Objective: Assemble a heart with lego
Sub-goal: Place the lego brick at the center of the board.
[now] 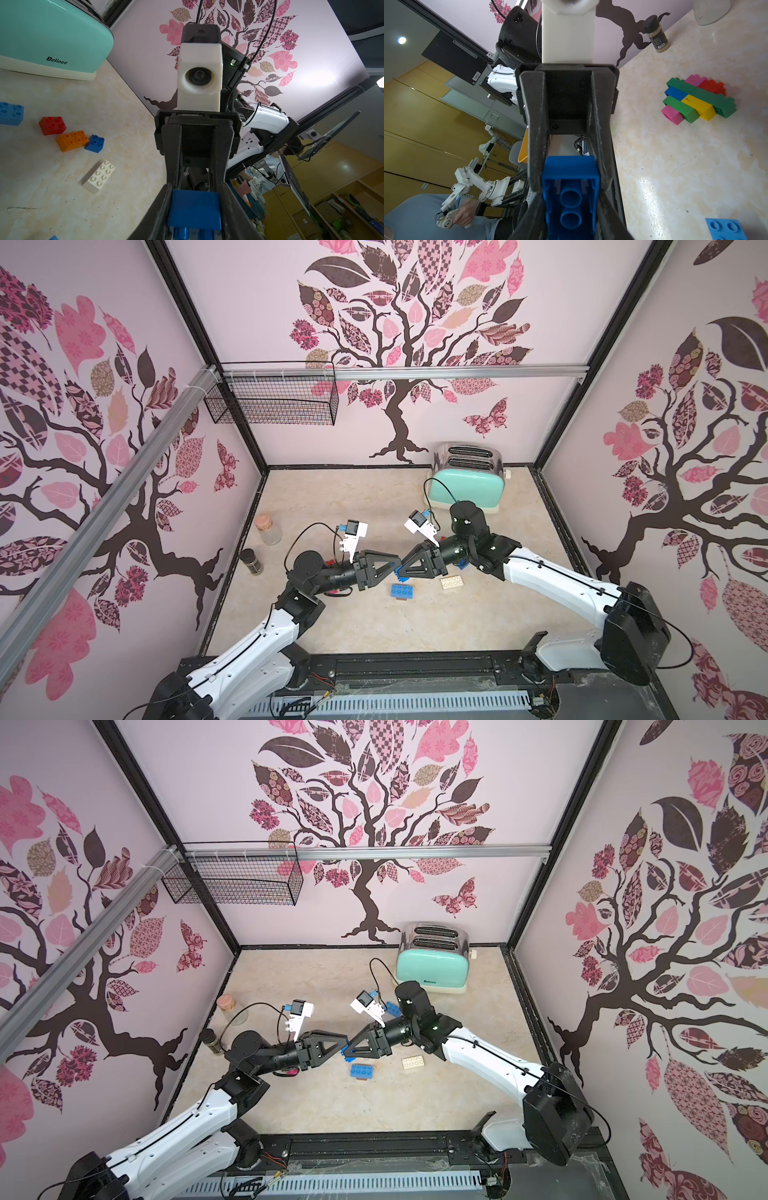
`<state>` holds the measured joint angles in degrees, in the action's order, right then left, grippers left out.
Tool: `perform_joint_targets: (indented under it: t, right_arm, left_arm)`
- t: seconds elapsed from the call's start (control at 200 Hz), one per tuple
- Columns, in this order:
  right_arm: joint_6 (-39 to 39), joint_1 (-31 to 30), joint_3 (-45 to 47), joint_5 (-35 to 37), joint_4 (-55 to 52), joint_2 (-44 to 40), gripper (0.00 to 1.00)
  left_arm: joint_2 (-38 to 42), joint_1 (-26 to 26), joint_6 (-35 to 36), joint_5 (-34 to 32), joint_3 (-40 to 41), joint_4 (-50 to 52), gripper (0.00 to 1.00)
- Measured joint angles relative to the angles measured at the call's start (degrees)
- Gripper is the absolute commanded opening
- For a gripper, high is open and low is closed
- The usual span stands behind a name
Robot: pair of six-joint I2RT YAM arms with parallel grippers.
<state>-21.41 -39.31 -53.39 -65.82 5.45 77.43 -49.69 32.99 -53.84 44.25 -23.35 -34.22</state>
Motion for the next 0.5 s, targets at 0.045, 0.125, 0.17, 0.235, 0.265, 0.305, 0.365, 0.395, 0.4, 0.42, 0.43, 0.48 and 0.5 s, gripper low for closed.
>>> perform_joint_targets:
  t: [0.045, 0.125, 0.17, 0.235, 0.265, 0.305, 0.365, 0.395, 0.4, 0.42, 0.43, 0.48, 0.5]
  right_arm:
    - [-0.02, 0.00, 0.00, -0.02, 0.00, 0.00, 0.29]
    - [-0.09, 0.00, 0.00, -0.02, 0.00, 0.07, 0.29]
    - [-0.15, 0.00, 0.00, -0.02, 0.04, 0.13, 0.29]
    - [-0.28, 0.00, 0.00, -0.07, 0.15, 0.15, 0.29]
    - [-0.33, 0.00, 0.00, -0.22, 0.26, 0.15, 0.30]
    - [-0.44, 0.00, 0.00, -0.28, 0.42, 0.15, 0.31]
    - [-0.72, 0.02, 0.00, -0.50, 0.52, 0.15, 0.33]
    - [-0.90, 0.02, 0.00, -0.46, 0.55, 0.17, 0.35]
    - [-0.87, 0.02, 0.00, -0.50, 0.66, 0.17, 0.35]
    - [-1.14, 0.02, 0.00, -0.50, 0.63, 0.22, 0.36]
    - [-1.03, 0.02, 0.00, -0.50, 0.72, 0.22, 0.37]
    - [-1.33, 0.02, 0.00, -0.50, 0.83, 0.35, 0.42]
    - [-1.31, 0.02, 0.00, -0.44, 0.85, 0.44, 0.44]
  left_arm:
    - [-0.07, 0.00, -0.15, 0.11, 0.00, -0.09, 0.40]
    - [-0.20, -0.07, -0.46, 0.63, 0.00, -0.46, 0.44]
    - [-0.28, -0.09, -0.63, 0.87, 0.00, -0.63, 0.43]
    - [-0.35, -0.15, -0.76, 1.07, 0.00, -0.85, 0.39]
    - [-0.37, -0.17, -0.79, 1.09, 0.00, -0.87, 0.36]
    - [-0.39, -0.24, -0.85, 1.09, 0.04, -0.92, 0.31]
    - [-0.39, -0.28, -0.72, 1.11, 0.24, -1.18, 0.23]
    - [-0.39, -0.31, -0.61, 1.07, 0.33, -1.33, 0.21]
    - [-0.39, -0.31, -0.81, 1.05, 0.35, -1.36, 0.21]
    - [-0.39, -0.33, -0.70, 1.07, 0.35, -1.31, 0.20]
    - [-0.39, -0.33, -0.85, 1.05, 0.35, -1.38, 0.19]
    - [-0.42, -0.35, -0.74, 0.96, 0.37, -1.27, 0.17]
    - [-0.39, -0.35, -0.70, 0.92, 0.37, -1.20, 0.17]
